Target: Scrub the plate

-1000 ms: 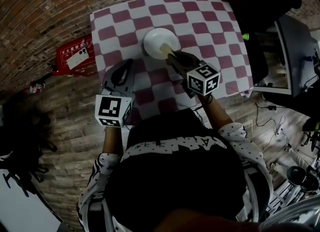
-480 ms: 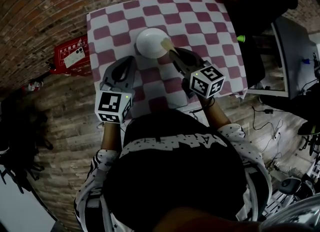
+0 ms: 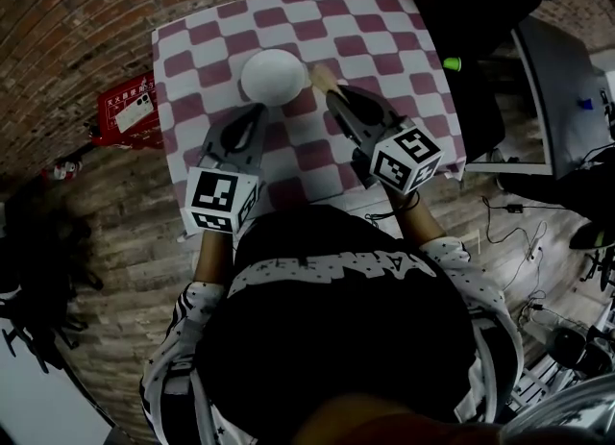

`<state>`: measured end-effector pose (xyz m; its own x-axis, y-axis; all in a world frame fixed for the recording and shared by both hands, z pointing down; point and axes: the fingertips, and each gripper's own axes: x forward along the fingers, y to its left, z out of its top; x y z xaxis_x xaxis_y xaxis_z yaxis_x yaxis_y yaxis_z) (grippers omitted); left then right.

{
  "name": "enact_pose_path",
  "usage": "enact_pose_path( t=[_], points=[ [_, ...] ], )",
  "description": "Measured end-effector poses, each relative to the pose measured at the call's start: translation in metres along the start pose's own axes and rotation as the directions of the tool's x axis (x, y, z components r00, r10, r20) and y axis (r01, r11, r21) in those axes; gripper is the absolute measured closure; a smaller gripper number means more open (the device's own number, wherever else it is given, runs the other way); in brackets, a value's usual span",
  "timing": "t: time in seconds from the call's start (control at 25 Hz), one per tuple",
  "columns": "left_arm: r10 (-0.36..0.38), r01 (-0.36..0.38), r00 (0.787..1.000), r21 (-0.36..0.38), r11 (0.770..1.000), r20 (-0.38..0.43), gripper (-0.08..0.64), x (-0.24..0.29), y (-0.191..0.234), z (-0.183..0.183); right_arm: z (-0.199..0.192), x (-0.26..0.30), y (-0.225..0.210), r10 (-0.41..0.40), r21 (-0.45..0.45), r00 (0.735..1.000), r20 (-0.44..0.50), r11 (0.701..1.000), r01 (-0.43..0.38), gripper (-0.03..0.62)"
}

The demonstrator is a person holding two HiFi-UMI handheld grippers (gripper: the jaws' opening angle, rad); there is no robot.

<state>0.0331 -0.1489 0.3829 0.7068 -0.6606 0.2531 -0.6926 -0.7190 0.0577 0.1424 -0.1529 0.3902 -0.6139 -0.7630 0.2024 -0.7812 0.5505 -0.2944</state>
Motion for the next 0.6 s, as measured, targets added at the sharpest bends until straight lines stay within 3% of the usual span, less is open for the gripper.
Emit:
enact_pose_path(
  t=[0.6],
  points=[
    [-0.023,0.023,1.0,0.027,0.999,0.012,0.546,0.006,-0.027,0.013,0.018,-0.022,0.003,0.014,-0.021,0.998,0.056,1.0,-0.013,0.538]
  ],
)
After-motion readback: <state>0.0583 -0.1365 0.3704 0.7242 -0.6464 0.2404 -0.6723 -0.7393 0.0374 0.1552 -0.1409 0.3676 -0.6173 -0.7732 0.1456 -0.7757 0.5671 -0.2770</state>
